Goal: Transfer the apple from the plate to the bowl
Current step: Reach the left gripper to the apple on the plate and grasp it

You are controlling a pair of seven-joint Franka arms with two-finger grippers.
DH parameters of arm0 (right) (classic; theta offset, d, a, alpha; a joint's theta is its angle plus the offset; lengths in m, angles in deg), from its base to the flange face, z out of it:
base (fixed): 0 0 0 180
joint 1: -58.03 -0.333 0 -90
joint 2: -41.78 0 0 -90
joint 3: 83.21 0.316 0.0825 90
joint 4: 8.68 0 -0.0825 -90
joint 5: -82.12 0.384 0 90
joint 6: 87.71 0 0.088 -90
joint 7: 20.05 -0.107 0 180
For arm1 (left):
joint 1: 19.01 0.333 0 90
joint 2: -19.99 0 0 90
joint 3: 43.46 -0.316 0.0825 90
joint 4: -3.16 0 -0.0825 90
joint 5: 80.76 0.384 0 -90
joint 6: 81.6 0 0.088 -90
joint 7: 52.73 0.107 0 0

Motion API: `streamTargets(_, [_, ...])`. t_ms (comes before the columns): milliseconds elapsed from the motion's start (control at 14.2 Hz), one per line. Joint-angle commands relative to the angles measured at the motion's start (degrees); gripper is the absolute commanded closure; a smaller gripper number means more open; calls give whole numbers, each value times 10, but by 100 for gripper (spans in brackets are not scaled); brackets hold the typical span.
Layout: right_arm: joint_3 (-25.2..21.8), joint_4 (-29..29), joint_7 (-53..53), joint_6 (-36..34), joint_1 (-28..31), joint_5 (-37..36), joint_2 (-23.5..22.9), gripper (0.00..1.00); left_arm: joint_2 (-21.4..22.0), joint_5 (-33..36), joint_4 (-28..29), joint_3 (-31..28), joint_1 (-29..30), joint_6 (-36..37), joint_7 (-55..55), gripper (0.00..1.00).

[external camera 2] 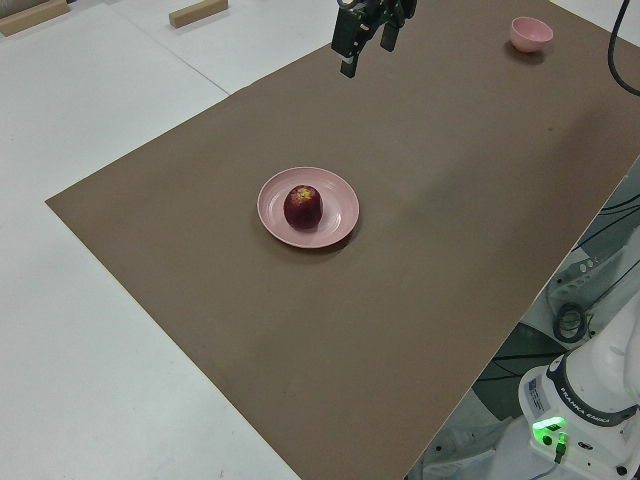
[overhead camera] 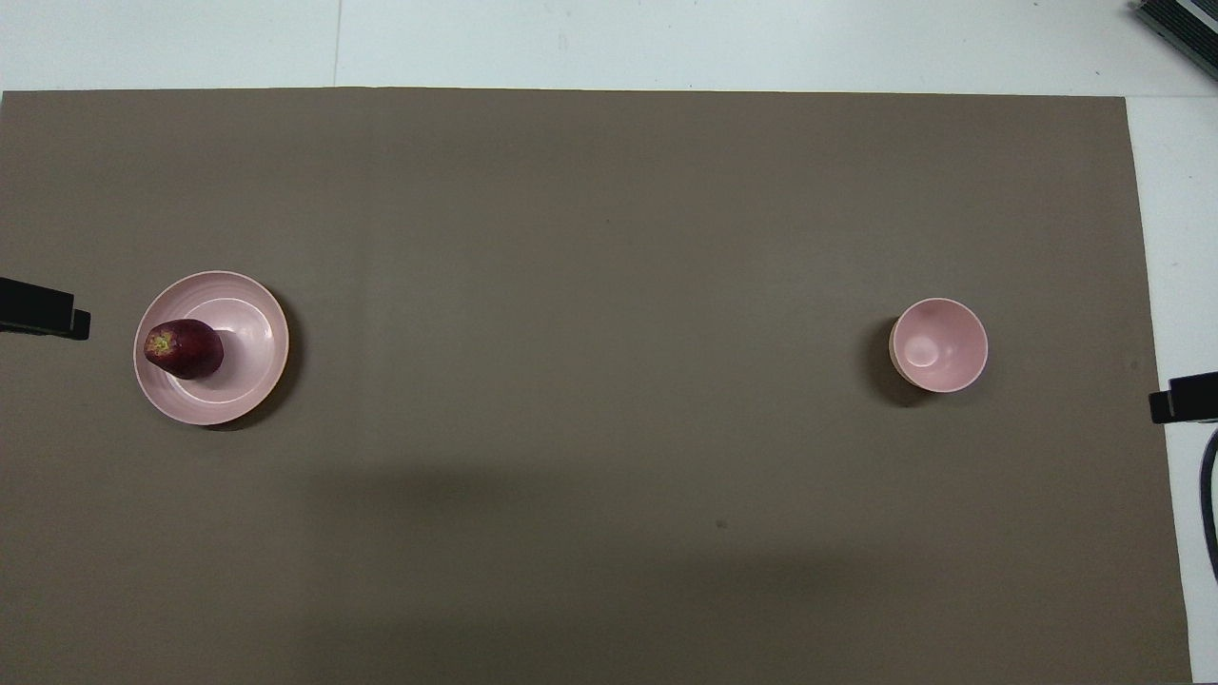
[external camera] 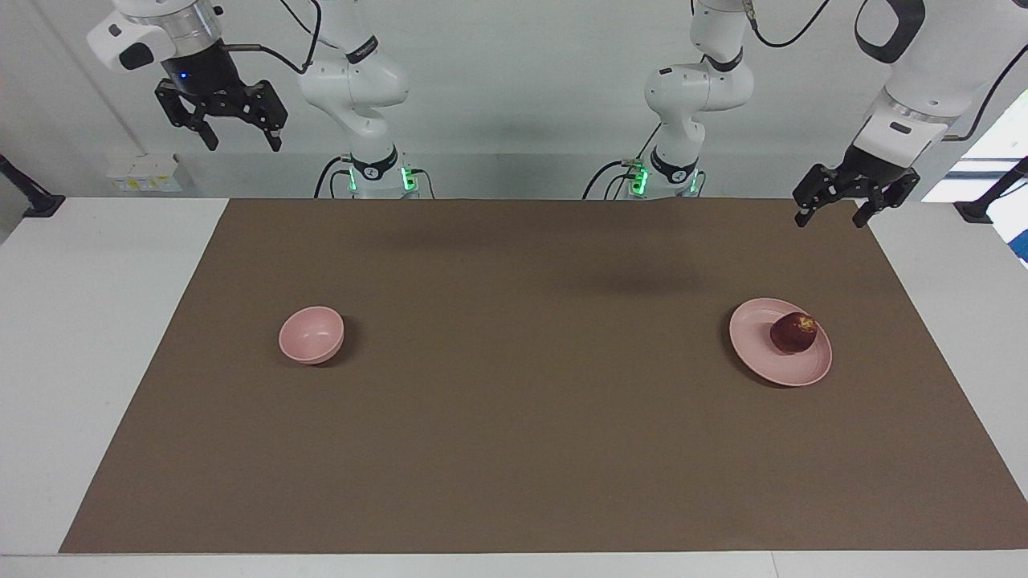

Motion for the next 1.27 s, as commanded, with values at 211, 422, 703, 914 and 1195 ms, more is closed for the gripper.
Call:
streamTargets(211, [3,-21,-6,11,6,7,16,0,23,6,135,-21,4,-142,51,0])
streamTargets(422, [3,-25,-8,13,6,10,16,0,14,6,178,-43,5,-214,97,0])
streamTargets(703, [4,-33,-9,49,1,12,12,0,-39,6,198,-57,10,-294,100,0])
streamTargets(914, [4,-35,-9,53,0,12,9,0,-70,5,222,-57,13,-348,104,0])
streamTargets(1195, [7,-49,-9,84,0,28,6,0,-107,-6,228,-57,14,-390,105,0])
